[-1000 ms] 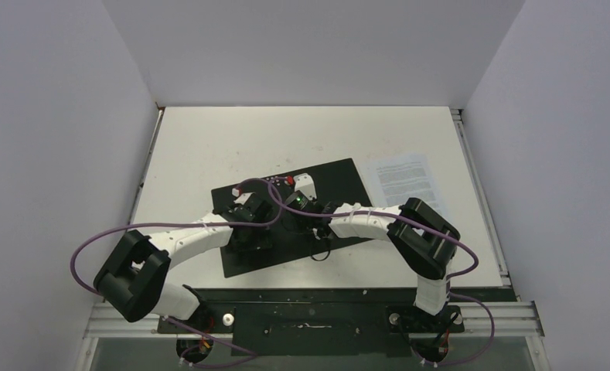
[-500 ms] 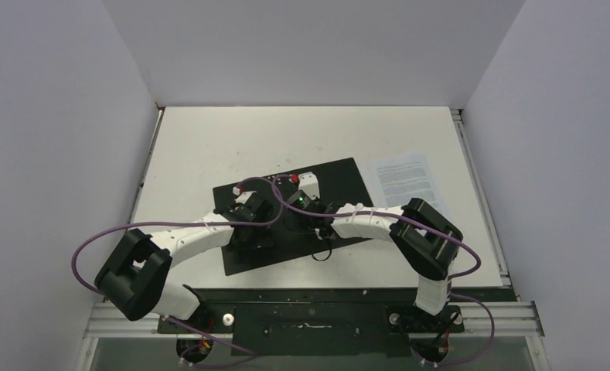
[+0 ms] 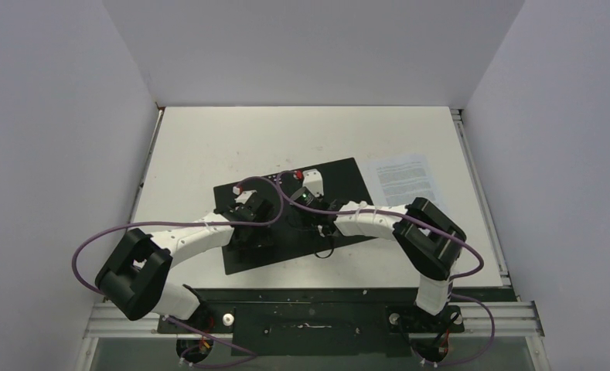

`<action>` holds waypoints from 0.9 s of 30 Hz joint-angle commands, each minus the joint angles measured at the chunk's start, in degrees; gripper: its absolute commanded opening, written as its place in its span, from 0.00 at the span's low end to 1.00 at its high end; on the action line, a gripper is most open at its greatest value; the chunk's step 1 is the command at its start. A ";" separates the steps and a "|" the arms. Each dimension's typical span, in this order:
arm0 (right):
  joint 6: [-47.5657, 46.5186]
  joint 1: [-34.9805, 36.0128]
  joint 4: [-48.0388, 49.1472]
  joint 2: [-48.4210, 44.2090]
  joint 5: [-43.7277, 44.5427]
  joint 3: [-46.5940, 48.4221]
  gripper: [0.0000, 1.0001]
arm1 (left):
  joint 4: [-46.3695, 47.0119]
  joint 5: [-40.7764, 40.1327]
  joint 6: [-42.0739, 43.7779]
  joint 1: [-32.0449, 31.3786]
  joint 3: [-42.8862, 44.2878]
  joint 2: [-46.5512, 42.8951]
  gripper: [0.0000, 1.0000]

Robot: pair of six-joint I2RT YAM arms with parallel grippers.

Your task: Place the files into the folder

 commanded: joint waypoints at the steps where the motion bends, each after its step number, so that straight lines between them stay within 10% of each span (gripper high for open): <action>1: -0.43 -1.07 -6.50 -0.33 0.37 -0.69 0.05 | 0.90 2.21 -0.70 -0.08 -3.47 3.76 0.76; 27: -0.16 -2.81 -4.95 -11.12 -6.92 1.31 0.05 | -0.42 3.70 -0.12 -0.08 -1.25 -1.91 0.77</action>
